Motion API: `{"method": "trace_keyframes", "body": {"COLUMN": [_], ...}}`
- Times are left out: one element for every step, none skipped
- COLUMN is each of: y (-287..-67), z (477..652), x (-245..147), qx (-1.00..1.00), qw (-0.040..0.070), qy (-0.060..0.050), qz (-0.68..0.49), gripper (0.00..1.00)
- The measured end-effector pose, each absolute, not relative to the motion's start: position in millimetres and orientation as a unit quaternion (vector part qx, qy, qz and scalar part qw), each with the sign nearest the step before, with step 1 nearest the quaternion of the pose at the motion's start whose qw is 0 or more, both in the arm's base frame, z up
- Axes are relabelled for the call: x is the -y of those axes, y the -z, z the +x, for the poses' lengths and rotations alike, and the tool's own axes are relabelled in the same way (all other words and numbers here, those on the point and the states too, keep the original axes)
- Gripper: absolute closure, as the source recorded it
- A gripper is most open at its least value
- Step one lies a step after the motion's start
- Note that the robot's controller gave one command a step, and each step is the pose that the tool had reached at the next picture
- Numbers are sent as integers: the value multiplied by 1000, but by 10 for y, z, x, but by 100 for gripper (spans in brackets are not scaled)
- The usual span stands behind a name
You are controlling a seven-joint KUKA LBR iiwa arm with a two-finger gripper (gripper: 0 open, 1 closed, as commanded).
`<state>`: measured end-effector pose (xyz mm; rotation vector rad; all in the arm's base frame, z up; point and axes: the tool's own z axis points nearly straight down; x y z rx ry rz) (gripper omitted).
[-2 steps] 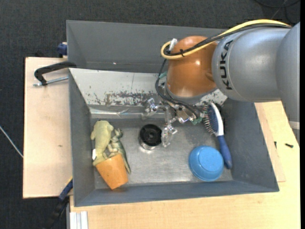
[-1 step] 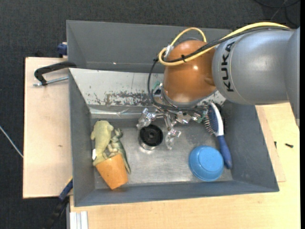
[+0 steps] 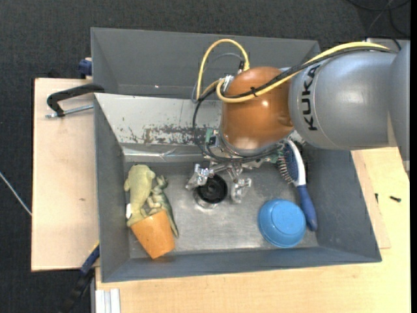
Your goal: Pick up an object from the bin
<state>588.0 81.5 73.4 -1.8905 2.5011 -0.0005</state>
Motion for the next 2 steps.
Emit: {"method": "trace_keyframes", "body": {"y": [-735, -752], "z": [6004, 6010], "x": [-692, -709], "qx": [-707, -707], "qw": [7, 8], "qy": [1, 0], "qz": [-707, -707], "gripper": [0, 100]}}
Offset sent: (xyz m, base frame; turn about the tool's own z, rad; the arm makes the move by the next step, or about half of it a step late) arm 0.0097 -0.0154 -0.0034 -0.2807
